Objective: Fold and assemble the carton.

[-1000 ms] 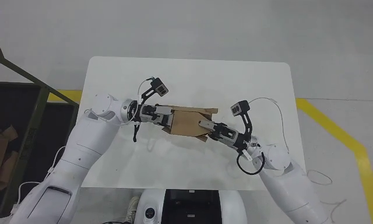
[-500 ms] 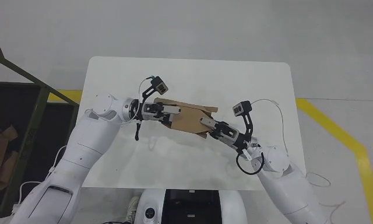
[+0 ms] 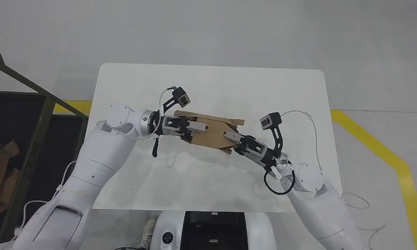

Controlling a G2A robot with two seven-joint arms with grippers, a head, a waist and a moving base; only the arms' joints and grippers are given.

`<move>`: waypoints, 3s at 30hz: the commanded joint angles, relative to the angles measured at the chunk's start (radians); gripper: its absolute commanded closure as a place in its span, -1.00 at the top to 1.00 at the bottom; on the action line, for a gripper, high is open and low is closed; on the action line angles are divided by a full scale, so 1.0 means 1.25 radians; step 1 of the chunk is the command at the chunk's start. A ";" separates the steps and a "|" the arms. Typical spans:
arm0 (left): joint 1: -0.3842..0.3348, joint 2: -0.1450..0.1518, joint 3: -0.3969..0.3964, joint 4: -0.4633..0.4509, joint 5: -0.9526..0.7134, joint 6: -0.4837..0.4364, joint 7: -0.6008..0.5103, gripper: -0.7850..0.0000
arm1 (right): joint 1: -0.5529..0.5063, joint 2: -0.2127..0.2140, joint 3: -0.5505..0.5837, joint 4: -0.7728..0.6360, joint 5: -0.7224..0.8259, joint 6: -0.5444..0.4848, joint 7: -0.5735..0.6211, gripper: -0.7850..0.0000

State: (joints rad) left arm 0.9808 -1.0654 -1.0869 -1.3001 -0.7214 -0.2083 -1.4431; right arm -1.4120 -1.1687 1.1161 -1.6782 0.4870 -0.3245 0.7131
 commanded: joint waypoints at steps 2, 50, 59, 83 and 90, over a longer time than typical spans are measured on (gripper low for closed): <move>0.000 0.000 0.001 0.000 0.005 0.002 0.000 -0.52 | -0.001 0.000 0.001 0.000 0.000 -0.002 -0.003 -1.00; -0.012 -0.004 0.028 0.020 0.149 -0.030 0.064 -1.00 | -0.009 -0.007 0.020 -0.094 0.029 -0.020 -0.010 1.00; -0.016 -0.008 0.039 0.008 0.126 -0.023 0.054 -1.00 | 0.022 -0.019 -0.030 -0.089 0.020 -0.015 -0.019 1.00; -0.003 0.000 -0.013 0.029 0.043 -0.009 0.023 -1.00 | -0.019 -0.011 0.046 -0.094 0.032 -0.026 -0.023 1.00; 0.002 0.002 -0.030 0.028 0.024 -0.006 0.019 -1.00 | -0.025 -0.011 0.049 -0.089 0.042 -0.028 -0.012 1.00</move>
State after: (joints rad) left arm 0.9827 -1.0627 -1.1233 -1.2649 -0.6870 -0.2167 -1.4202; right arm -1.4430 -1.1825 1.1794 -1.7888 0.5390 -0.3592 0.6951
